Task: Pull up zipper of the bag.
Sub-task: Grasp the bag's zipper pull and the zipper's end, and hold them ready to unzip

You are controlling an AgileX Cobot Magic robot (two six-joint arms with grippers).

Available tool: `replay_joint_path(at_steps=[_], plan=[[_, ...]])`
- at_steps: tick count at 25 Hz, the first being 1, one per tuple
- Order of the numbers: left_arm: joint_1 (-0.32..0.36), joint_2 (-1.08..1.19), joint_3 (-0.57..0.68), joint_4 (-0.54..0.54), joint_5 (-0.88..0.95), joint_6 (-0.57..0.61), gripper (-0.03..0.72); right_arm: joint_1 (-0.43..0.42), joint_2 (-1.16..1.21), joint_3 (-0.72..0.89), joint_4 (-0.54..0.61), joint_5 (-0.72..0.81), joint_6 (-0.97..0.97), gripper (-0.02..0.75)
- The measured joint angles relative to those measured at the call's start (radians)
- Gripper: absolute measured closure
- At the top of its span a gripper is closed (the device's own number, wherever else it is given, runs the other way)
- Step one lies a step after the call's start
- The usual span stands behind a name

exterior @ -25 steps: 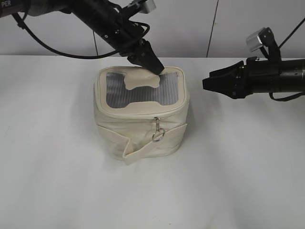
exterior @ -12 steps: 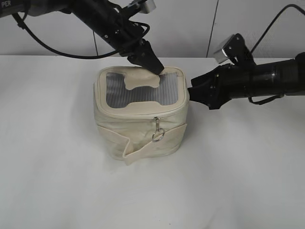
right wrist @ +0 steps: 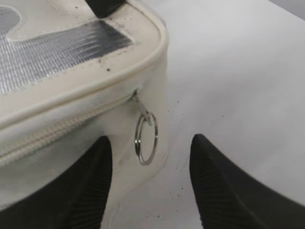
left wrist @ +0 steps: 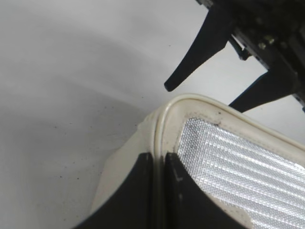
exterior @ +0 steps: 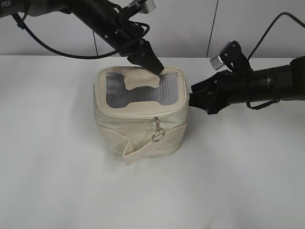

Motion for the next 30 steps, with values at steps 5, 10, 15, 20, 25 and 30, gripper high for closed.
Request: replay_joint_path(at_steps=[5, 10, 15, 20, 25, 30], plan=[[0.000, 0.000, 0.000, -0.001, 0.000, 0.000, 0.641, 0.004, 0.046, -0.012, 0.004, 0.006, 0.001, 0.315], [0.000, 0.000, 0.000, -0.001, 0.000, 0.000, 0.641, 0.021, 0.048, -0.050, 0.027, -0.004, 0.001, 0.316], [0.000, 0.000, 0.000, -0.001, 0.000, 0.000, 0.641, 0.055, 0.053, -0.082, 0.022, -0.064, 0.001, 0.356], [0.000, 0.000, 0.000, 0.001, -0.001, 0.000, 0.641, 0.078, 0.067, -0.098, -0.026, -0.083, 0.026, 0.638], [0.000, 0.001, 0.000, 0.001, -0.004, -0.005, 0.642, 0.080, 0.054, -0.099, -0.185, -0.141, 0.260, 0.725], [0.000, 0.001, 0.000, 0.002, -0.004, -0.037, 0.644, 0.054, -0.038, -0.029, -0.309, -0.158, 0.432, 0.727]])
